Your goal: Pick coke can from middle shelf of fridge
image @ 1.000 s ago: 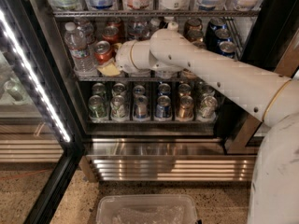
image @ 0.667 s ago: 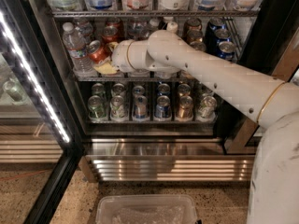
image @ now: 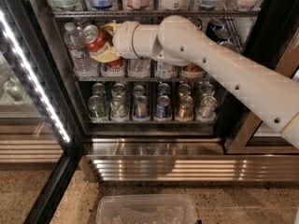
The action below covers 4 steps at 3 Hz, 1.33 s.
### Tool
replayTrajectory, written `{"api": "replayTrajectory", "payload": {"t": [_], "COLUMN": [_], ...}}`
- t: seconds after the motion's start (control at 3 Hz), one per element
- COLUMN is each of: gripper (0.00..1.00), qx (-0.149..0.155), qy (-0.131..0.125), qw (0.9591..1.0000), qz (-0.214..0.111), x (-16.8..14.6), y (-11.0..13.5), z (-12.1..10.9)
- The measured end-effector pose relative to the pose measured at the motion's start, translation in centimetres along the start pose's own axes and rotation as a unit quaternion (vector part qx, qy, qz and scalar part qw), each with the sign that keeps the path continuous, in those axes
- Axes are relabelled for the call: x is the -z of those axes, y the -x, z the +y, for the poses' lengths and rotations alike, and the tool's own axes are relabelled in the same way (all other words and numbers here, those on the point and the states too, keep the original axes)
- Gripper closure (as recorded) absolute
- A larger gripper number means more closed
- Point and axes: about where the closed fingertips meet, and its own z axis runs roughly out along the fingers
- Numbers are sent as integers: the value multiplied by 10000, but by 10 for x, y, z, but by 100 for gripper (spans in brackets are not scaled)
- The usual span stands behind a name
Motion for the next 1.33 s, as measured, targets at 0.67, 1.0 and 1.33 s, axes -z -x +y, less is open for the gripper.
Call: {"api": "replayTrajectory", "payload": {"t": [0.67,1.0,1.33], "gripper": [100,100,100], "qx": [-173,-1284,-2069], "qy": [8,287,282], "qw": [9997,9910,9771], "qz": [-155,-234,-406], "x": [66,115,166], "y": [22,5,1], "z": [1,13,23]}}
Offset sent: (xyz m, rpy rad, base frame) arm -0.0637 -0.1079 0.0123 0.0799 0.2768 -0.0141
